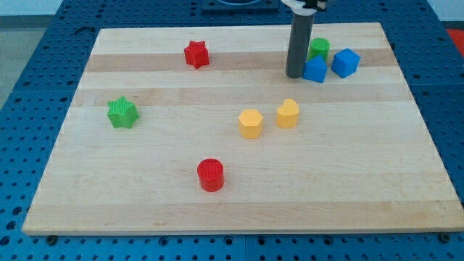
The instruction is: Slide the green circle towards center
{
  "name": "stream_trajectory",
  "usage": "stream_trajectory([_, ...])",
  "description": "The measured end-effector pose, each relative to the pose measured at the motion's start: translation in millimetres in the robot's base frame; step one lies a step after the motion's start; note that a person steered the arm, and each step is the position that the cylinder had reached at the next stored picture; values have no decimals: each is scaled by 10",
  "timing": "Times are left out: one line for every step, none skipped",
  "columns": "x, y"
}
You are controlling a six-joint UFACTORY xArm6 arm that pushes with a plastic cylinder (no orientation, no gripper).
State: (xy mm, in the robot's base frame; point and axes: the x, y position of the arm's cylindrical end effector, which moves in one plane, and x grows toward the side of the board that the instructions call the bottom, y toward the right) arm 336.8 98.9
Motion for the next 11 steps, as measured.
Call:
stream_trajectory([54,0])
stream_trajectory([-4,62])
stream_trajectory([-70,194])
stream_trajectory([-75,75])
stream_trajectory([-617,-464])
stream_trajectory([-674,-469])
stream_trajectory([-1270,-468])
stream_trajectory([-1289,205])
stream_trajectory([-1290,484])
stream_trajectory([-1243,829])
stream_trajectory([-1239,932])
